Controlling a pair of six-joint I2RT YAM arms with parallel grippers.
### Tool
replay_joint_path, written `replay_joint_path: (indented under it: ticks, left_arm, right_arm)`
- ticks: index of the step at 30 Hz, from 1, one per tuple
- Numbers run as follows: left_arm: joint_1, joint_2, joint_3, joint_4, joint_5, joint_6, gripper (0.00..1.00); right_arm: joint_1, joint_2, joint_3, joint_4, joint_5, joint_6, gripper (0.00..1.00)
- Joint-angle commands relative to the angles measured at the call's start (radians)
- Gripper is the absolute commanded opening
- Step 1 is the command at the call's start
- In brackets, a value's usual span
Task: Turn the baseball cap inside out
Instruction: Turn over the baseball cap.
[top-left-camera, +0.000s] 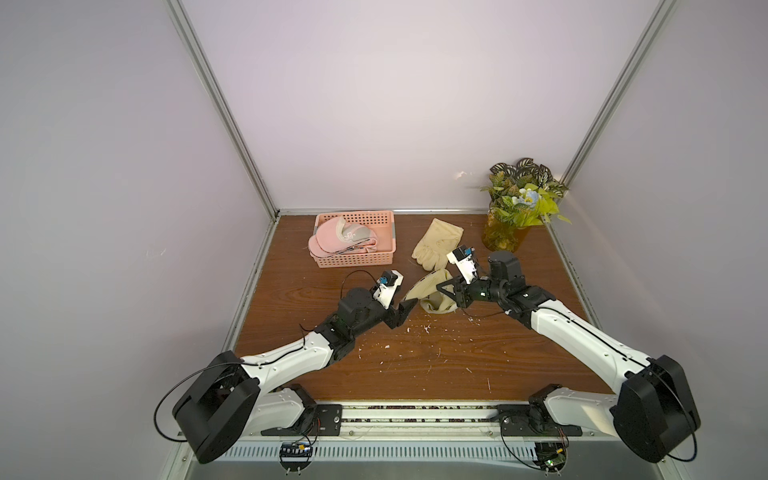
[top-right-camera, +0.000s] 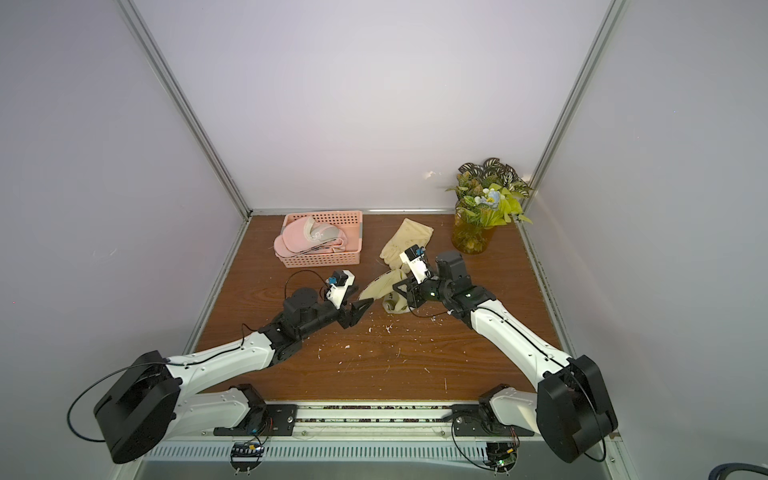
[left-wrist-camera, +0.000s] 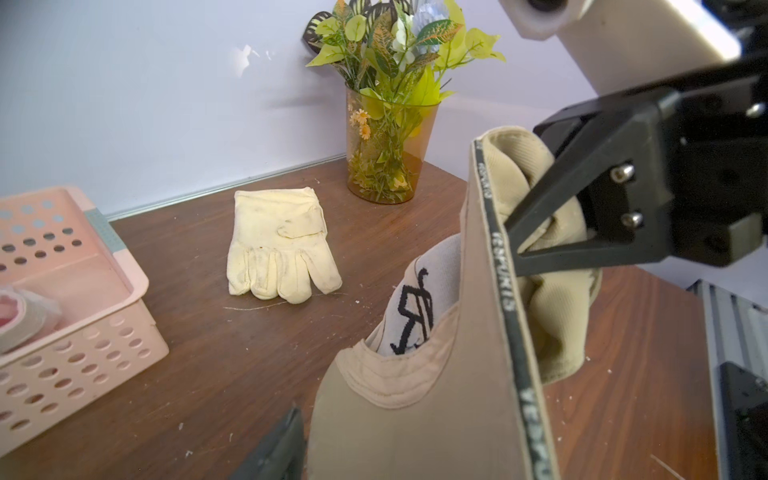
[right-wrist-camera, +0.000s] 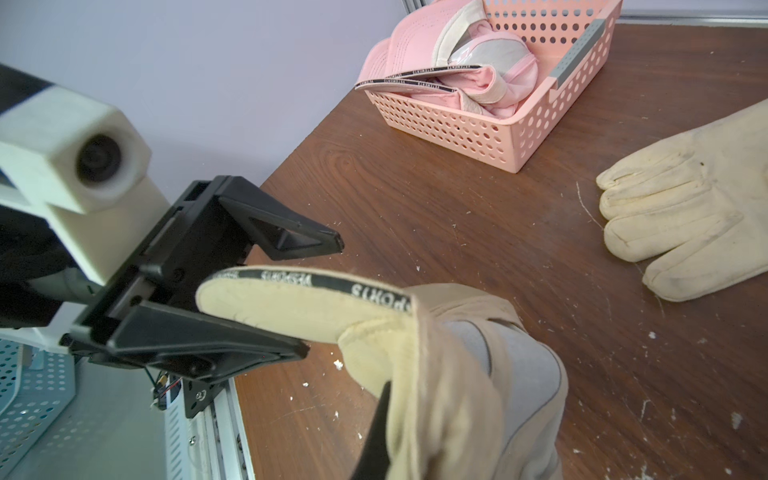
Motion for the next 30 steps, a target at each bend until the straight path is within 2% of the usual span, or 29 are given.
replay_joint_path:
  ticks: [1,4,9,10,14,15,19,24,27,30]
  left_arm:
    - [0.011,0.015,-0.016,0.089,0.058,0.0,0.45]
    - [0.011,0.024,-0.035,0.125,0.098,-0.019,0.4]
    - [0.011,0.025,-0.034,0.091,0.131,-0.033,0.06]
    - [0.013,0.015,-0.03,0.065,0.128,-0.036,0.01]
    - [0.011,-0.034,0.026,-0.118,0.071,-0.064,0.01]
    - [0.012,-0.044,0.048,-0.181,0.056,-0.075,0.01]
    - [0.011,-0.065,0.133,-0.384,0.06,-0.123,0.0]
    - [0.02,-0.093,0.187,-0.523,0.082,-0.19,0.01]
    - [0.036,-0.075,0.228,-0.601,0.128,-0.223,0.01]
    - [0.051,-0.035,0.276,-0.667,0.197,-0.238,0.0]
  right_arm:
    - [0.002,-0.023,0.049,0.004,-0.055,0.0,0.0]
    - [0.002,-0.019,0.043,0.017,-0.066,0.003,0.0]
    - [0.002,-0.004,0.035,0.015,-0.025,-0.007,0.0]
    - [0.002,-0.004,0.03,0.004,0.011,-0.017,0.09]
    - [0.002,-0.006,0.002,-0.033,0.246,-0.053,0.46]
    - [0.002,-0.005,-0.007,-0.037,0.322,-0.059,0.49]
    - [0.002,0.013,-0.032,-0.046,0.558,-0.063,0.56]
    - [0.001,0.068,-0.03,-0.064,0.839,-0.023,0.57]
    - [0.001,0.092,-0.024,-0.072,0.977,0.014,0.58]
    - [0.0,0.1,-0.014,-0.073,1.045,0.032,0.6]
